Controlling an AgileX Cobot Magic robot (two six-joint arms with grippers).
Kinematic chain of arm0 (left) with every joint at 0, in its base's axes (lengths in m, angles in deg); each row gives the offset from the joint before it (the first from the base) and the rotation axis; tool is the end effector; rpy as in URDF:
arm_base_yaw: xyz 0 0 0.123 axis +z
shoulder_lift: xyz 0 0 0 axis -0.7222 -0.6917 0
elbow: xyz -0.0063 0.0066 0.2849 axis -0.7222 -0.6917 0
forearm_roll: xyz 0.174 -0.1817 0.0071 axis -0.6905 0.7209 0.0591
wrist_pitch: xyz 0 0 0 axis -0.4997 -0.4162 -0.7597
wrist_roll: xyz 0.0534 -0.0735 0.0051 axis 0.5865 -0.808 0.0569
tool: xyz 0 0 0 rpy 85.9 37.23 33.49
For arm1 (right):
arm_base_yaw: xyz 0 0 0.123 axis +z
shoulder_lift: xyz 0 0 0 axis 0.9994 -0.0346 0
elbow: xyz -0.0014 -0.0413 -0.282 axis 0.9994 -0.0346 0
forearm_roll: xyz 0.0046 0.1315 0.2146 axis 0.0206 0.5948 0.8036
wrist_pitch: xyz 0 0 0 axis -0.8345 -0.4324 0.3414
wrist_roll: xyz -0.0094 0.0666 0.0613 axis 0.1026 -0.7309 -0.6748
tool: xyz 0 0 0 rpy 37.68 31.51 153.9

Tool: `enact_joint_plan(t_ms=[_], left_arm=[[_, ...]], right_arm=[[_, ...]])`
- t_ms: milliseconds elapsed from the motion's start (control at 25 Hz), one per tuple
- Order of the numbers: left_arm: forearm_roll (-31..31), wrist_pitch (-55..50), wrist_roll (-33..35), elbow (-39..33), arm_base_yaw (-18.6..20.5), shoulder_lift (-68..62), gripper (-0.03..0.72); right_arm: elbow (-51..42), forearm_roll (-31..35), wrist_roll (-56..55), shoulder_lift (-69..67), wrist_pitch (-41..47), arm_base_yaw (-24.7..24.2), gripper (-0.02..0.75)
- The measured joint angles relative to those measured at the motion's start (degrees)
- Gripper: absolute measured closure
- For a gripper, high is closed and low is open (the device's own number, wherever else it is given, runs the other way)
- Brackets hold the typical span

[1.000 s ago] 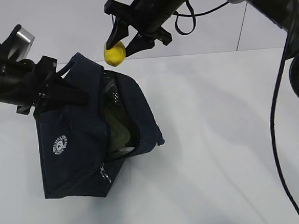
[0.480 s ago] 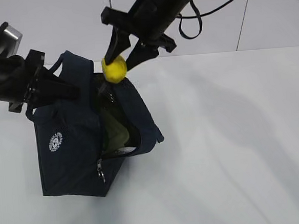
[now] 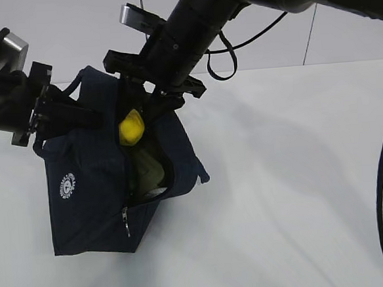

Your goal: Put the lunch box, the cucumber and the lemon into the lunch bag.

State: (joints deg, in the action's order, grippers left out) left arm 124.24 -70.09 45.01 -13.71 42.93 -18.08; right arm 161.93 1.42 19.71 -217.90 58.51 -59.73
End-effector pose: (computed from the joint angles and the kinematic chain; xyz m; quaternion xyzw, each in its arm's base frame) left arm 0.3177 -0.0944 0.2269 0.0500 0.8576 -0.4853 0.1627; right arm 0.4012 0.2740 0.2605 -0.1933 0.9222 0.3293 0.0609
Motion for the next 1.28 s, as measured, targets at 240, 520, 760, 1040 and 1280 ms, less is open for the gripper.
enact_joint_plan(t_ms=[240, 520, 760, 1040, 1280], left_arm=[[0.00, -0.85, 0.00, 0.00, 0.00, 0.00, 0.697], [0.00, -1.08, 0.00, 0.00, 0.00, 0.00, 0.697], [0.00, -1.08, 0.00, 0.00, 0.00, 0.00, 0.697], [0.00, -1.08, 0.00, 0.00, 0.00, 0.00, 0.697], [0.00, -1.08, 0.00, 0.00, 0.00, 0.00, 0.697]], right_arm=[[-0.09, -0.22, 2.12, 0.00, 0.00, 0.00, 0.281], [0.69, -8.57, 1.77, 0.30, -0.10, -0.46, 0.258], [1.03, -11.02, -0.58, 3.18, -0.10, -5.26, 0.254], [-5.31, 3.97, 7.14, 3.30, -0.46, -12.67, 0.253], [-15.35, 11.60, 19.03, 3.30, -1.23, -13.41, 0.253]])
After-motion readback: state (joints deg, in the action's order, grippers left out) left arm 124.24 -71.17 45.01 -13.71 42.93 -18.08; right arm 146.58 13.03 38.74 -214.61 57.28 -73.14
